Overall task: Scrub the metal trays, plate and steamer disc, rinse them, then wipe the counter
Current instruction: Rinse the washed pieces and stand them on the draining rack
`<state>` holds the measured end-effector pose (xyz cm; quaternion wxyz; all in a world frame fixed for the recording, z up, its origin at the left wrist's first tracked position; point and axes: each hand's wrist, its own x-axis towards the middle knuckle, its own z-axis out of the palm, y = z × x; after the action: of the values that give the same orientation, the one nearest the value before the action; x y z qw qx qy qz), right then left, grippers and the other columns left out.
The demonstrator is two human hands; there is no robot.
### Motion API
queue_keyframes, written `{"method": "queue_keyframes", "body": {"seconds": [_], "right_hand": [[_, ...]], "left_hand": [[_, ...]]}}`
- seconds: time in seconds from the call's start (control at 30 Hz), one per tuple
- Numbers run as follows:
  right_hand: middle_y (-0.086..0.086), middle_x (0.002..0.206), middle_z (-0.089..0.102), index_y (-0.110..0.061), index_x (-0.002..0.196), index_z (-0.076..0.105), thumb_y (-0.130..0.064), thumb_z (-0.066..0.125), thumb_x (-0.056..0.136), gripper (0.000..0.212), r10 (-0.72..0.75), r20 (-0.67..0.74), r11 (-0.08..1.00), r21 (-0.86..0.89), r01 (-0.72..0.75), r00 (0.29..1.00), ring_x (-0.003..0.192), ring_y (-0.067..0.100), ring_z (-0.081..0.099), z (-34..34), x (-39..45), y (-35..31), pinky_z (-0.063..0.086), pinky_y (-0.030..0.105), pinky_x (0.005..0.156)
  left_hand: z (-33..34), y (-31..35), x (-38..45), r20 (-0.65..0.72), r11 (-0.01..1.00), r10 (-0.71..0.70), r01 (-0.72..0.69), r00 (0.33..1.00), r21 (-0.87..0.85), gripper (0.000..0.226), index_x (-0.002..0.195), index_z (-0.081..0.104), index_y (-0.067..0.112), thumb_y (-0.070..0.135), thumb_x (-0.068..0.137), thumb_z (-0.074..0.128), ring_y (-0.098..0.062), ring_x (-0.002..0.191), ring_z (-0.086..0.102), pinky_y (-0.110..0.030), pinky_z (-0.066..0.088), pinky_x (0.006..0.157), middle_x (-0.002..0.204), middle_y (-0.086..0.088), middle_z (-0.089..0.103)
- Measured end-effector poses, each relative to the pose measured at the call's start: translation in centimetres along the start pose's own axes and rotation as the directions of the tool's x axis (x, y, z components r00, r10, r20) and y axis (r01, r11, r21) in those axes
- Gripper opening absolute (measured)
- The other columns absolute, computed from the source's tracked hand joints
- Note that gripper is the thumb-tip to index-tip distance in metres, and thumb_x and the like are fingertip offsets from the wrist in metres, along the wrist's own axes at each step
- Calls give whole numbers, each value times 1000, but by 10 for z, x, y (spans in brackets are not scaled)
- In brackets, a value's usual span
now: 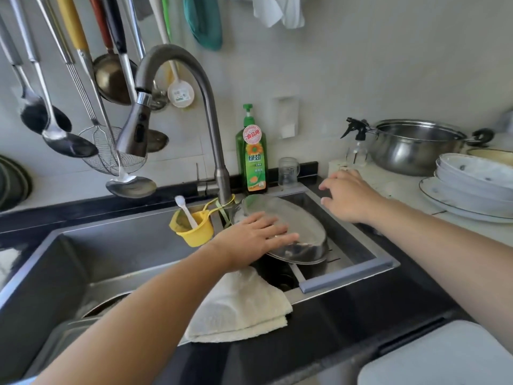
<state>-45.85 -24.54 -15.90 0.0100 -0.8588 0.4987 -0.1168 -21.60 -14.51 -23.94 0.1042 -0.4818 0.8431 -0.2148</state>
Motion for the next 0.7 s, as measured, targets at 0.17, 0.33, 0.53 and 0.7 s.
{"method": "queue_keyframes", "body": {"seconds": [0.17, 0.33, 0.53, 0.7], "right_hand": [[8, 151, 43, -22, 142, 55, -34, 52, 102, 41, -42, 11, 999, 20, 42, 999, 140, 31, 30, 1, 4, -28, 29, 43, 116], [9, 145, 48, -22, 140, 57, -32, 51, 103, 39, -107, 21, 993, 47, 106, 994, 137, 33, 35, 6, 5, -72, 36, 46, 112], [10, 132, 61, -16, 121, 70, -28, 53, 103, 28, -156, 23, 976, 160, 150, 987, 126, 34, 50, 30, 10, -139, 43, 45, 106], [3, 108, 71, -15, 104, 76, -20, 52, 100, 24, -221, 66, 944, 265, 197, 973, 105, 25, 62, 78, -1, -199, 53, 43, 94]], "left_hand": [[-14, -5, -42, 6, 864, -398, 378, 917, -332, 91, 164, 7, 38, 5, 94, 54, -26, 159, 6, -43, 2, 127, 172, 2, 13], [19, -47, -149, 247, 549, -719, 749, 650, -371, 24, 112, 67, 26, 24, 103, 45, -30, 105, 65, -42, 54, 89, 125, -6, 69], [68, -72, -253, 580, 405, -728, 912, 367, -69, 24, 116, 66, 14, 25, 107, 46, -32, 106, 68, -36, 52, 86, 119, -9, 69], [95, -70, -282, 791, 335, -566, 941, 232, -37, 38, 146, 53, 8, 15, 111, 39, -28, 88, 72, -34, 59, 69, 116, -14, 69]]}}
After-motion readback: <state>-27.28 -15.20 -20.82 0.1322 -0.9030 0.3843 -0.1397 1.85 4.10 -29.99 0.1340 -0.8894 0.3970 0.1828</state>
